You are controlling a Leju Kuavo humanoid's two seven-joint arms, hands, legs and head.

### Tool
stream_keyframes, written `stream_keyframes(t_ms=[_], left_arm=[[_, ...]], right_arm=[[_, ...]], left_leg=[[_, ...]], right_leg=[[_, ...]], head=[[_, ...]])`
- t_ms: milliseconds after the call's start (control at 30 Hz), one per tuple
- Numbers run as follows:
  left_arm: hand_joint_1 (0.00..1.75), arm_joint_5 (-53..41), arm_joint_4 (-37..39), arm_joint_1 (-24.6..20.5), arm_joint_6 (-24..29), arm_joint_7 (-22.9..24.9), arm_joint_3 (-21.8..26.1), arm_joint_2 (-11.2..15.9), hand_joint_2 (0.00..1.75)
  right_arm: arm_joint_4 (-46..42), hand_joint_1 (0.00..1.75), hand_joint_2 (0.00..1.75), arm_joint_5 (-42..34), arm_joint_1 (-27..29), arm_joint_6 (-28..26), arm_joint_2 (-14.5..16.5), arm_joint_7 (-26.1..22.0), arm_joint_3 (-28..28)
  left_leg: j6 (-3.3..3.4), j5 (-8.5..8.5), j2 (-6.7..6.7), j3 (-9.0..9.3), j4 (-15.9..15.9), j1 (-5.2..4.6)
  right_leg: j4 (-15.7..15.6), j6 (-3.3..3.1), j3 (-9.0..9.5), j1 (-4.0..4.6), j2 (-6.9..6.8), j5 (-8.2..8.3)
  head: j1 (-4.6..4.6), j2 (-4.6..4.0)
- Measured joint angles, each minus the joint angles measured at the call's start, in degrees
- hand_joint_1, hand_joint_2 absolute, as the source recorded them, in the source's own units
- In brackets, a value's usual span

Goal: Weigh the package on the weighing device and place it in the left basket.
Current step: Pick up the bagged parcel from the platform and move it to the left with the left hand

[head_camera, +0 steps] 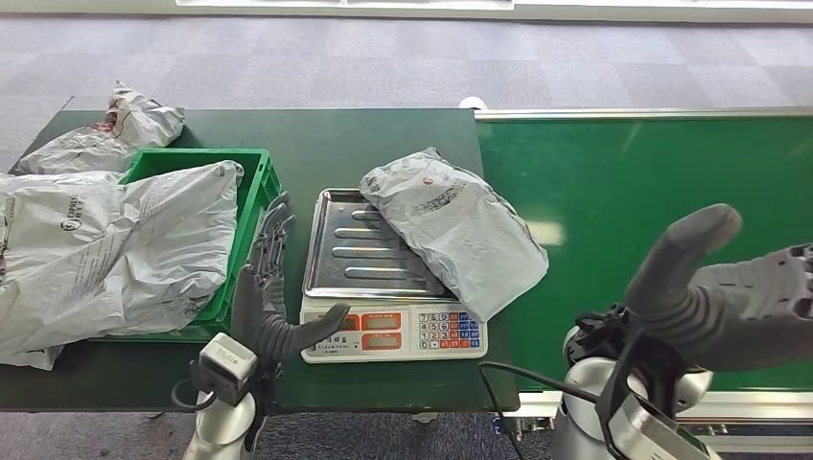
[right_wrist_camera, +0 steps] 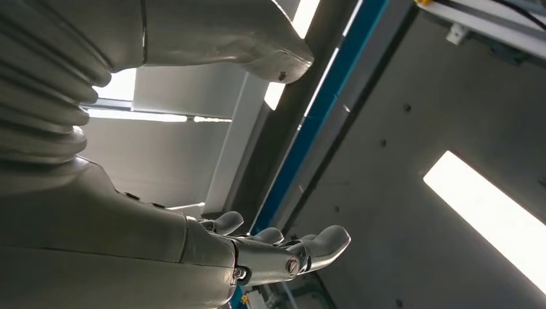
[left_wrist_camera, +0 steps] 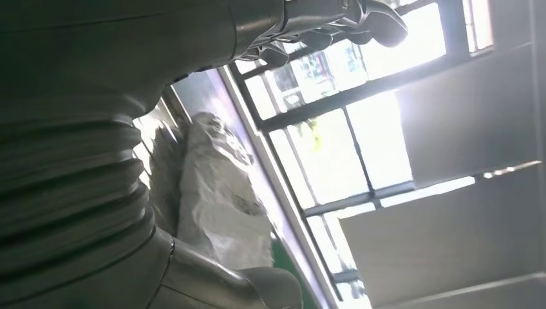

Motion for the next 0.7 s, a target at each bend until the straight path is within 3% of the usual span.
stream_keyframes(t_ms=[133,267,400,700], left_arm=[[0.0,-16.9,6.07,-4.63,10.27,7.24,-0.17,0.39,1.75],[0.0,-36.88,17.42,-13.06,19.38,16.79,-1.65,0.6,1.75],[0.0,-42.14,27.19,-19.57,20.25,18.99,-3.06,0.6,1.75],[0.0,-49.93,39.98,-27.15,21.31,22.18,-5.57,-0.59,1.75]], right_arm=[[-2.89,0.0,1.75,-1.22,0.19,0.04,-0.07,0.22,1.19],[-3.48,0.0,1.75,-3.08,-0.09,0.16,-0.11,0.22,3.4],[-3.46,0.0,1.75,-4.09,-0.43,0.21,-0.11,0.05,5.39],[-2.45,0.0,1.75,-4.84,-1.14,0.26,-0.11,0.04,8.9]], left_leg=[[-0.02,0.07,0.0,0.05,0.0,0.0],[-0.02,0.15,-0.02,0.05,0.0,0.0],[-0.03,0.18,0.07,0.06,0.0,0.0],[-0.03,0.17,0.06,0.0,0.0,0.0]], right_leg=[[0.01,-0.01,0.04,0.0,0.0,0.03],[0.02,-0.01,0.08,0.0,-0.01,0.11],[0.04,-0.03,0.06,-0.01,0.08,0.21],[0.03,-0.04,0.01,0.0,0.08,0.2]], head=[[0.0,0.0],[0.01,0.0],[0.0,0.0],[0.0,0.0]])
